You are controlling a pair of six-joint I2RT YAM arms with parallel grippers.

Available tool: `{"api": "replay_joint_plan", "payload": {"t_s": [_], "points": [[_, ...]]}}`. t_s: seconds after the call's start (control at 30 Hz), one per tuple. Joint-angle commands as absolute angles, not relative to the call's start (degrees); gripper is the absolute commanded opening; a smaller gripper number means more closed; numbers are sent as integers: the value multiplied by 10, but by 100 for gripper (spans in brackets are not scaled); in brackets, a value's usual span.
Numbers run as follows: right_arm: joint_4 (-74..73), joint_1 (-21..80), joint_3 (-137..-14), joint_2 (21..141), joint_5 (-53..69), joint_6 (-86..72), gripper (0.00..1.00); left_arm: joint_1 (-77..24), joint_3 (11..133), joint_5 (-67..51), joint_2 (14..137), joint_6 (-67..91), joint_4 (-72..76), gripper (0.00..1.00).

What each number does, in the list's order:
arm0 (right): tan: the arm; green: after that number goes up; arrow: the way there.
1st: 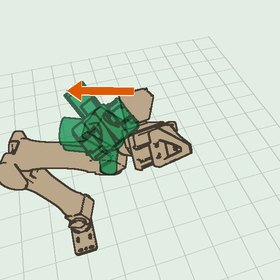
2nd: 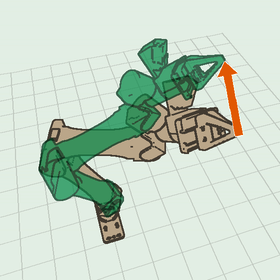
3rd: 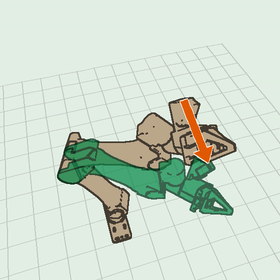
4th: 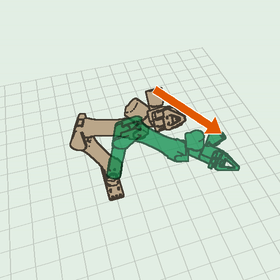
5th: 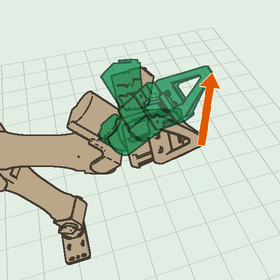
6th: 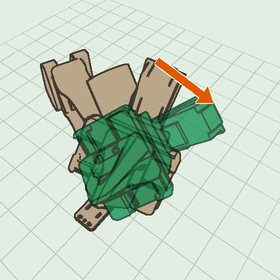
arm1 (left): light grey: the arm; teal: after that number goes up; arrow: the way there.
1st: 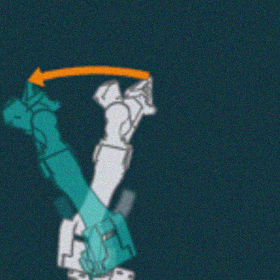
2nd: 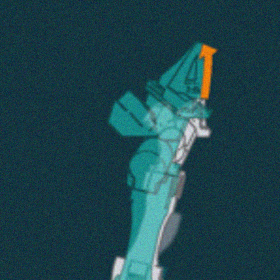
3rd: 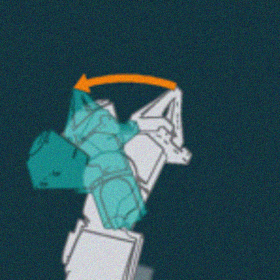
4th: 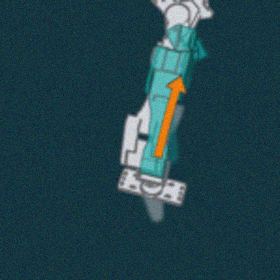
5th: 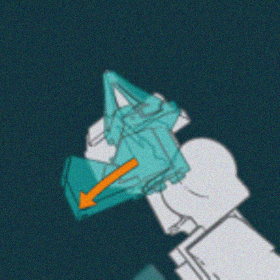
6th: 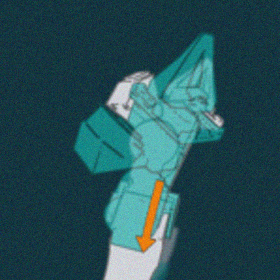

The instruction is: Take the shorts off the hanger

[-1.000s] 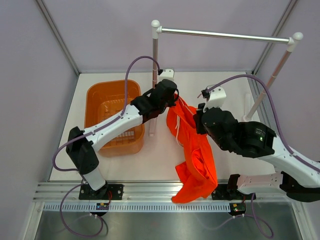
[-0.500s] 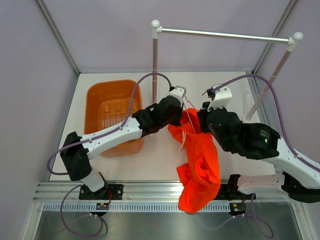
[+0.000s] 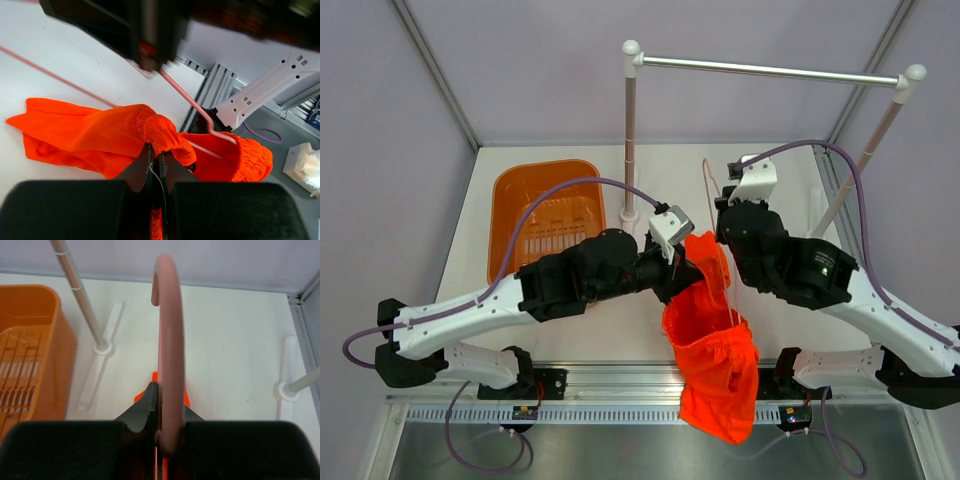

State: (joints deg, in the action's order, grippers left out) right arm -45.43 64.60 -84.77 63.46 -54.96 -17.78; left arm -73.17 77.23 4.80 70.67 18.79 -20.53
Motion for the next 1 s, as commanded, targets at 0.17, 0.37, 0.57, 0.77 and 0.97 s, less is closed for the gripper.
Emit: {"api": "replay_joint_plan", "payload": {"t_s": [0.17, 0.37, 0.57, 0.77, 0.97], "points": [[-397, 480, -955, 665, -519, -111, 0, -736, 784, 138, 661, 150, -240, 0], [-438, 475, -1027, 680, -505, -98, 0, -730, 875, 283, 665, 115, -294, 0], [-469, 475, -991, 649, -465, -137, 0, -650, 1060, 308, 705, 6, -303, 0], [-508, 475, -956, 634, -426, -170, 0, -628, 1196, 413, 732, -216, -136, 0], [-520, 475, -928, 623, -402, -179, 0, -616, 1191, 414, 726, -375, 51, 0]]}}
